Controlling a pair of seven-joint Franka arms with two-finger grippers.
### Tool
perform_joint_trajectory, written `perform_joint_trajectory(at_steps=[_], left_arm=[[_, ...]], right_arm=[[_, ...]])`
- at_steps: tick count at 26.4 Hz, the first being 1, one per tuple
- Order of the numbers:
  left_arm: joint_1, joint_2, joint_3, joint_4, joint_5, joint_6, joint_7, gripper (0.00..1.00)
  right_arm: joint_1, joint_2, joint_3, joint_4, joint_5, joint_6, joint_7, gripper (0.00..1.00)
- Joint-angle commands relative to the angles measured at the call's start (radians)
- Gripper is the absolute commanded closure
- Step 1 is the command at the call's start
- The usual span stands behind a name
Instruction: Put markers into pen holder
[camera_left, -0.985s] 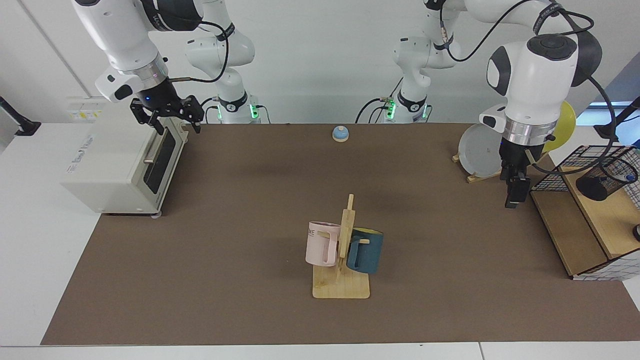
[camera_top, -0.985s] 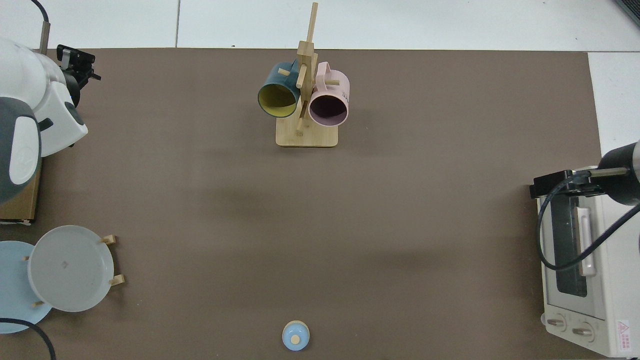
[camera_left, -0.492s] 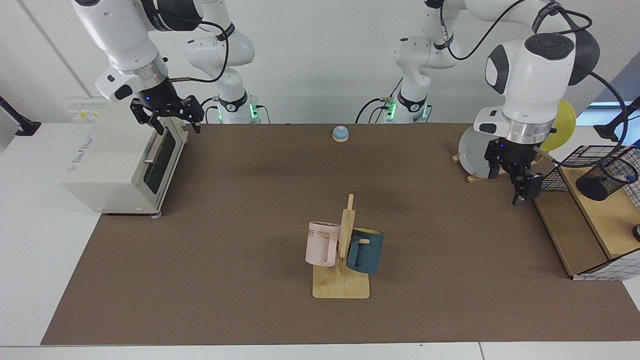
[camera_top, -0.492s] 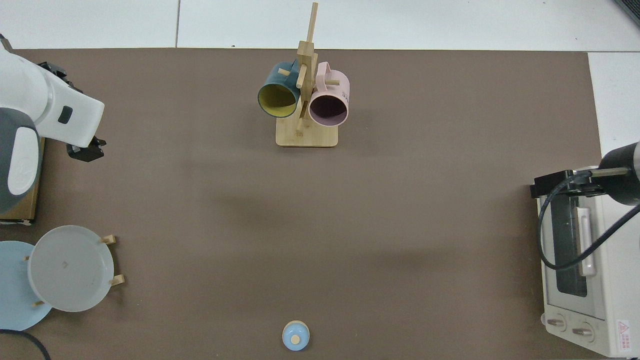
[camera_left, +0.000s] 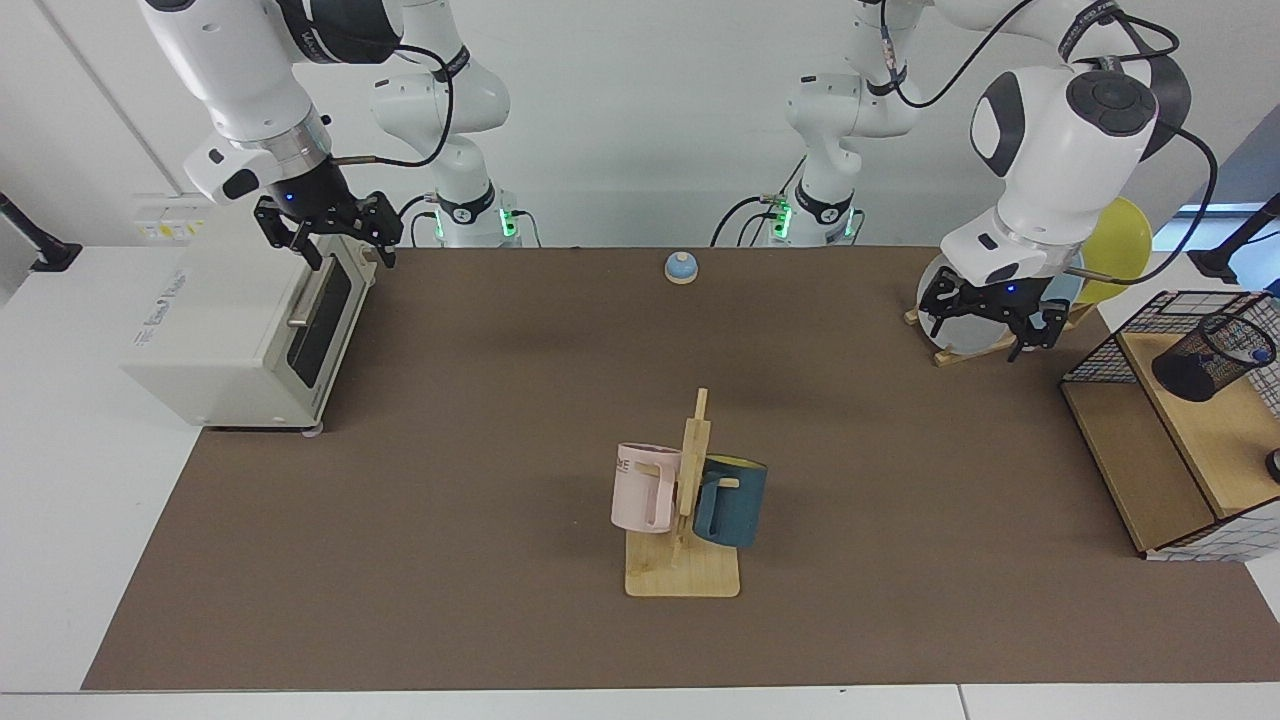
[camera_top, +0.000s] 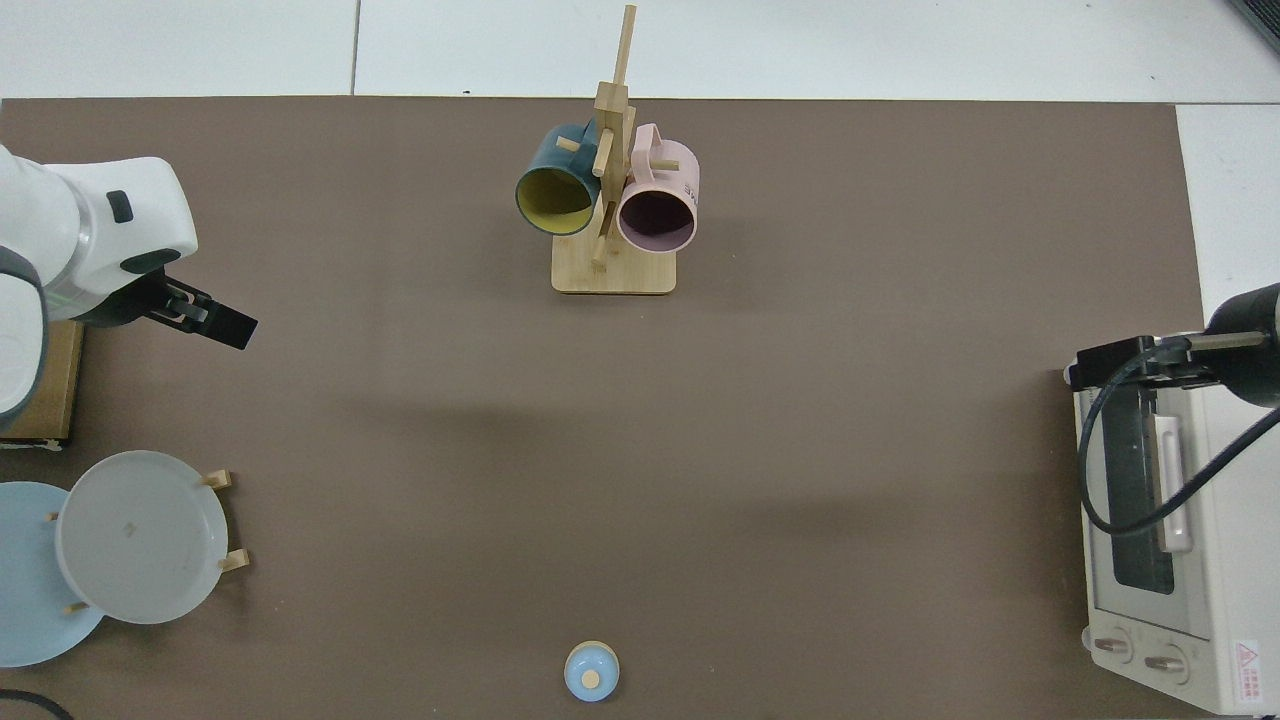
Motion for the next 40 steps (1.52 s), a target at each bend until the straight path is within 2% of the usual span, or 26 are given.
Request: perform_joint_trajectory(at_steps=[1, 7, 13, 21, 40], left_arm=[[0.009, -0.032, 0.003, -0.030, -0.049, -0.018, -0.098, 0.00], [0.042, -0.057, -0.017, -0.010, -0.081, -0.018, -0.127, 0.00], [0.095, -0.120, -0.081, -0.007, -0.083, -0.088, -0.296, 0.00], [0.092, -0.169, -0.072, -0.047, -0.080, -0.148, -0.343, 0.00], [0.080, -0.147, -0.072, -0.047, -0.069, -0.132, -0.326, 0.00]], right_arm=[[-0.010, -0.010, 0.007, -0.012, -0.023, 0.027, 0.003, 0.00], [-0.010, -0.008, 0.009, -0.010, -0.020, 0.027, 0.005, 0.00], [0.000, -0.008, 0.009, -0.010, -0.032, 0.027, 0.006, 0.00], [-0.007, -0.007, 0.007, -0.010, -0.034, 0.031, 0.006, 0.00], [0.000, -0.005, 0.007, -0.010, -0.012, 0.050, 0.012, 0.00]])
